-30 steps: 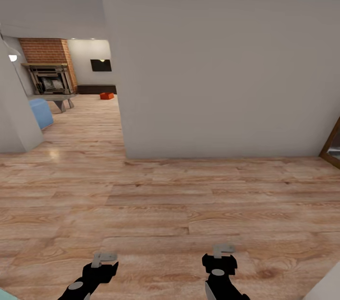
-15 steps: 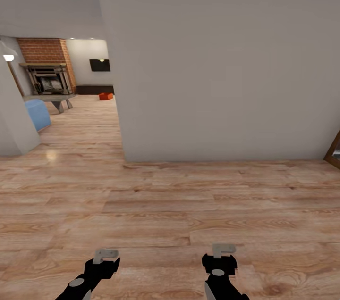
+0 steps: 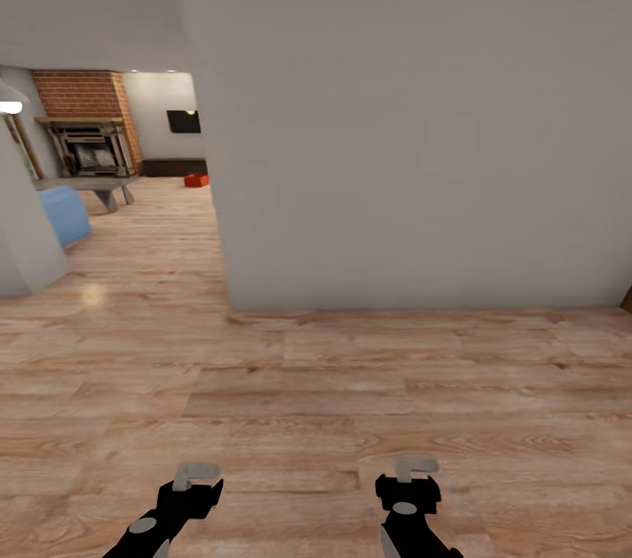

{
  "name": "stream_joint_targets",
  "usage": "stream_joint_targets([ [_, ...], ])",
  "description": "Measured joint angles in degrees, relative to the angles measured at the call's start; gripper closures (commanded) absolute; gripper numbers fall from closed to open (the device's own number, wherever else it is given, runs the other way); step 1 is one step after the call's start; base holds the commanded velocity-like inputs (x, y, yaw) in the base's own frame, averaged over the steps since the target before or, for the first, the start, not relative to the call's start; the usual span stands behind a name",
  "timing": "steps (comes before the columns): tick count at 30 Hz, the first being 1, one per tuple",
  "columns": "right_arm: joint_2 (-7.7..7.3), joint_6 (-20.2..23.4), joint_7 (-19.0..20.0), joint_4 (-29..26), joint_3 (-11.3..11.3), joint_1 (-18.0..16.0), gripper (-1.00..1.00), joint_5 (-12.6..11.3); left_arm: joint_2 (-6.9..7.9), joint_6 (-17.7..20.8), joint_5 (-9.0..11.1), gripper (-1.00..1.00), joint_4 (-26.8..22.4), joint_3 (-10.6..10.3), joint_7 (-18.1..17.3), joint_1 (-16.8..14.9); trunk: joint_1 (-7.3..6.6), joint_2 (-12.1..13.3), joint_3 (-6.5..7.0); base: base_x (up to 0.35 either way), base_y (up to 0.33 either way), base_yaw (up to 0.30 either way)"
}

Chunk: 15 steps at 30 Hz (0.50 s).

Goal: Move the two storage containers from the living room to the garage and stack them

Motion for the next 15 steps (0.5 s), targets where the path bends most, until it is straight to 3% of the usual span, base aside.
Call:
stream_joint_targets([
  [15, 0.08, 0.0, 0.1, 0.3, 0.0, 0.0, -1.0, 0.0, 0.01, 0.0, -0.2, -1.0, 0.3, -0.1, 0.0, 0.0, 0.0, 0.0, -0.29, 0.335, 0.0, 0.255],
])
